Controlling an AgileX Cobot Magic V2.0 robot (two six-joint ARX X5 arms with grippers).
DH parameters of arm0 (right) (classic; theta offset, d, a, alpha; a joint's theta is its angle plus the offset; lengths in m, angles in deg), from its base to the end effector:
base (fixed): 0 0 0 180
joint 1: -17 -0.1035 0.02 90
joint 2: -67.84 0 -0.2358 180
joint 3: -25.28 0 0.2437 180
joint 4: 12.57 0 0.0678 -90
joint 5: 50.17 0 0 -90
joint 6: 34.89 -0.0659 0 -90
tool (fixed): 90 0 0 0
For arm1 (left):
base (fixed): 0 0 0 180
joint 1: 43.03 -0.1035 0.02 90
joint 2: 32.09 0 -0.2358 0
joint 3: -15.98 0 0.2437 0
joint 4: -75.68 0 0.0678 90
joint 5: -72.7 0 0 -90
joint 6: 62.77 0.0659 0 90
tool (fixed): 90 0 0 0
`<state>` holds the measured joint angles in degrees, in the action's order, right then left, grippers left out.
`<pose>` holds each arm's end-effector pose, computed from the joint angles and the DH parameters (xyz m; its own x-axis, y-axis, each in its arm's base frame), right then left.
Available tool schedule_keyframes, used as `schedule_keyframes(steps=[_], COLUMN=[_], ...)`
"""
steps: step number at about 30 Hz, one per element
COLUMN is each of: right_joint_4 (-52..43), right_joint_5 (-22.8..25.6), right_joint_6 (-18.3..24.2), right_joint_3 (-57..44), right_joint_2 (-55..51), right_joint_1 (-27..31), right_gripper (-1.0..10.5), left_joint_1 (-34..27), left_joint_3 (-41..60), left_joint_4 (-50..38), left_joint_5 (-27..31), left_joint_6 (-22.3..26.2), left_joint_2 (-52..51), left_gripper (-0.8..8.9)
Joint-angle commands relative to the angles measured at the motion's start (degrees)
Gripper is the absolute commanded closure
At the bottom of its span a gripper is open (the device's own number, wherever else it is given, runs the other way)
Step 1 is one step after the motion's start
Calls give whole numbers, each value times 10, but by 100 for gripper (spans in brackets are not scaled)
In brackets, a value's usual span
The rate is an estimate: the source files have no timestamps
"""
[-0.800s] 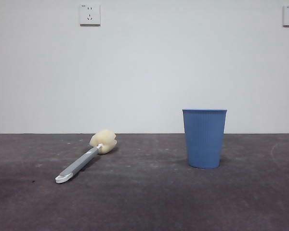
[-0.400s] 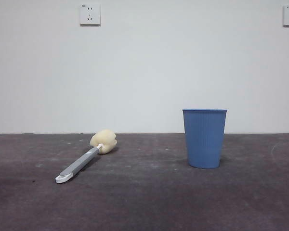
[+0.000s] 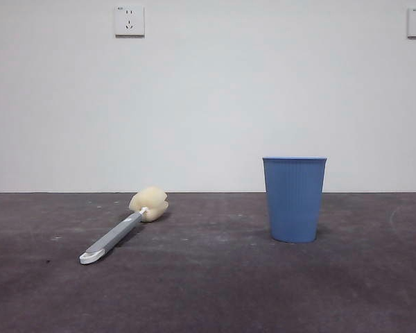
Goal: Pick up the cup brush,pick up the cup,insert the brush into the cup,clean the cup,put the cup brush back,put the cup back to the fixed position on the table
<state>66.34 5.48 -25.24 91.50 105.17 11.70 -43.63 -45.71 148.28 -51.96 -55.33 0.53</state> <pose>0.1204 0.0485 0.2706 0.4761 0.6108 -0.6326 -0.5590 0.7656 0.3185 0.1232 -0.0362 0.2650 0.6023 -0.5624 -0.5665 0.4895 0.8208 -0.2945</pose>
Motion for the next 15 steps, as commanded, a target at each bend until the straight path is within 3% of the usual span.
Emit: schedule_keyframes(steps=[1, 8, 15], right_joint_4=[-4, -19, -21], right_joint_5=[0, 0, 0], right_joint_6=[-2, -13, -13], right_joint_3=[0, 0, 0], right_joint_2=[-1, 6, 18], right_joint_1=[-1, -1, -1], right_gripper=[376, 379, 379], left_joint_1=[4, 53, 165], left_joint_3=[-2, -3, -3], left_joint_4=[-14, -80, -183], left_joint_5=[1, 38, 170], left_joint_6=[-4, -33, -103], left_joint_2=[14, 87, 214], left_gripper=[333, 333, 333])
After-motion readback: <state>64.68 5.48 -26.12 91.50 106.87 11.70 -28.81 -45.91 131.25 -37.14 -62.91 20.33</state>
